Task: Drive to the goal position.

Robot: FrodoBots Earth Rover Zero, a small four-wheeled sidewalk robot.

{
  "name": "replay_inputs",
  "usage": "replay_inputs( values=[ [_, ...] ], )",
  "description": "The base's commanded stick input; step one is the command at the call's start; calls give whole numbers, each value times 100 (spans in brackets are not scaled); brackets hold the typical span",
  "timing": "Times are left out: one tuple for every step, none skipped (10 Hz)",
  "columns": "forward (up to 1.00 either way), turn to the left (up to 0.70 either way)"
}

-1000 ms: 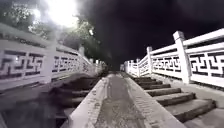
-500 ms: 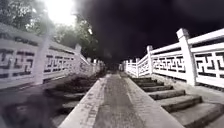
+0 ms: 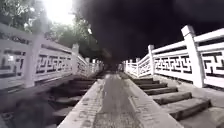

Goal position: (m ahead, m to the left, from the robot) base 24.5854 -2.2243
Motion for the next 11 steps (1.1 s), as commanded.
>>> replay_inputs(
  values=[
    [45, 0],
    [45, 0],
    [45, 0],
    [45, 0],
    [45, 0],
    [45, 0],
    [45, 0],
    [45, 0],
    [45, 0],
    [45, 0],
    [45, 0]
  ],
)
